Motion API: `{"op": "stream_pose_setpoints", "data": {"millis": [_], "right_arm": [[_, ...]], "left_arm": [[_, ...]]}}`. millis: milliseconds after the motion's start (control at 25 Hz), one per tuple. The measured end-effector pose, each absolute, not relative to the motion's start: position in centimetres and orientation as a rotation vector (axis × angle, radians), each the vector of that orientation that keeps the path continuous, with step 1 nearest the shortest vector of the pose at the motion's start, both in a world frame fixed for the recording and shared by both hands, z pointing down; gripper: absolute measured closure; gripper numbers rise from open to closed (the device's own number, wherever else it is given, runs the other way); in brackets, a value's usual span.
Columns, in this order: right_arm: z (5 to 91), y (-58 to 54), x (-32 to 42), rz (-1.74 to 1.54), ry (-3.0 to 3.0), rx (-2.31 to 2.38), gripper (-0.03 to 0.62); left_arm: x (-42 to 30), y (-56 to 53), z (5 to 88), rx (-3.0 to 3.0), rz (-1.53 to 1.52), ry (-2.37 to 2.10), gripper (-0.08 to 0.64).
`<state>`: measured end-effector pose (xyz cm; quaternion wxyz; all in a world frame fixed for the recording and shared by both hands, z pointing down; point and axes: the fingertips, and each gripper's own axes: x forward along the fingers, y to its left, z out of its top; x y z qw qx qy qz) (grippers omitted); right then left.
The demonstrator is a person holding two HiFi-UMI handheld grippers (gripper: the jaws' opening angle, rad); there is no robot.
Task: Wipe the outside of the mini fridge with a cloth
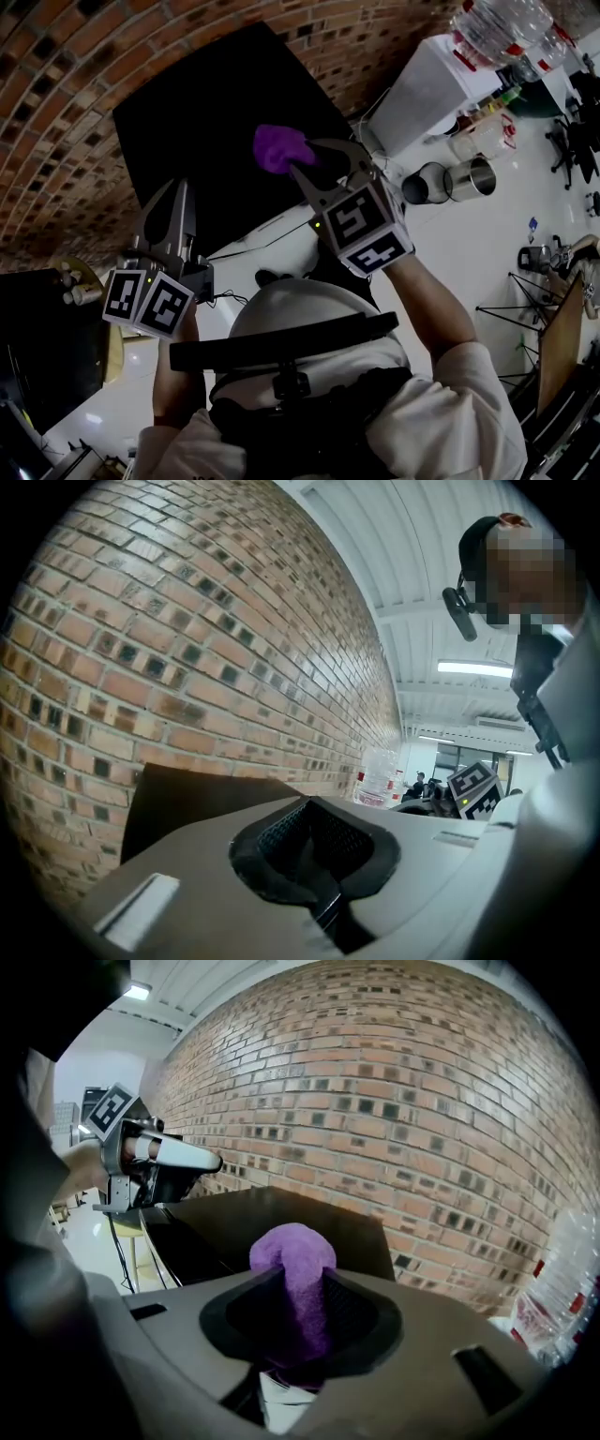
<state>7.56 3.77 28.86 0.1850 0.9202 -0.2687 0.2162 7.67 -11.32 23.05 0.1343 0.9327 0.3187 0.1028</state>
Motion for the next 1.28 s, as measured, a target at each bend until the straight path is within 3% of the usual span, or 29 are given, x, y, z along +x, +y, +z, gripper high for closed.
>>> {"op": "stream_pose_setpoints", "data": {"millis": [800,1280], "right_arm": [[26.8,8.9,9.1,0.470,-0.998,2.450,0.465],[26.7,12.5,11.7,0.562,-0.998,2.774,0.465]], "left_arm": [[9.5,-3.1,23.5,2.766,0.328,0.779,0.552],[10.9,-2.3,24.0,2.759,0.390,0.842,0.552]]}}
